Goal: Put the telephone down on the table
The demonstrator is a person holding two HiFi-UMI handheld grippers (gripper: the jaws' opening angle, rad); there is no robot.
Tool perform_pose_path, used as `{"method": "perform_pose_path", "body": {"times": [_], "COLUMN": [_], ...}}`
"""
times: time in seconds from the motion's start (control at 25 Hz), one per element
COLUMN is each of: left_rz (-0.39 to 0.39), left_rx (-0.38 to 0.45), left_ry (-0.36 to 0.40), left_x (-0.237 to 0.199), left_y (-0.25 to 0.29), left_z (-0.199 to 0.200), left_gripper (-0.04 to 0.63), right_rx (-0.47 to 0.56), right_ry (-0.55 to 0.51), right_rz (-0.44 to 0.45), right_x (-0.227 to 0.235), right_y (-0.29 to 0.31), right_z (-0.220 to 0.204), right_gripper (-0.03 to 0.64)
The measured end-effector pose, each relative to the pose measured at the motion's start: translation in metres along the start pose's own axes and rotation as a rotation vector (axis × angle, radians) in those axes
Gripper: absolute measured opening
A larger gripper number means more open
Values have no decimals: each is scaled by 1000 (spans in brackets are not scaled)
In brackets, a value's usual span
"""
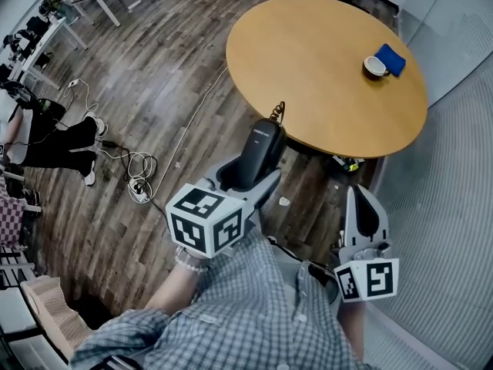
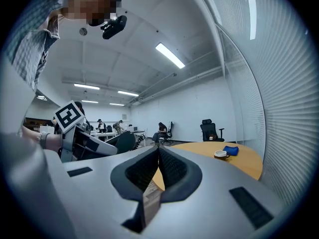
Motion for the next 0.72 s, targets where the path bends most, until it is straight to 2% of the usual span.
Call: {"method": "perform_pose_path", "body": {"times": [0.44, 0.72], "left_rz": [-20, -17], "left_rx": [-22, -71], "left_ry": [8, 29], "left_x": [-49, -86], "left_y": [47, 84], "left_z": [63, 96], "left_gripper": [282, 282], "right_rx": [1, -39], "right_ry": [-13, 2], "right_rz": [-51, -95], "right_x": [18, 27], "right_y": [76, 122], "right_z": [17, 16], "right_gripper": [10, 11]}}
Point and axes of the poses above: the fingertips, and each gripper's own axes: y forward along the fingers, x to its right, z out of its top, the point moved 6 cm from there along -y, backward along the fingers, and after that the axes turned 11 degrees about -y, right-handed, at the moved point
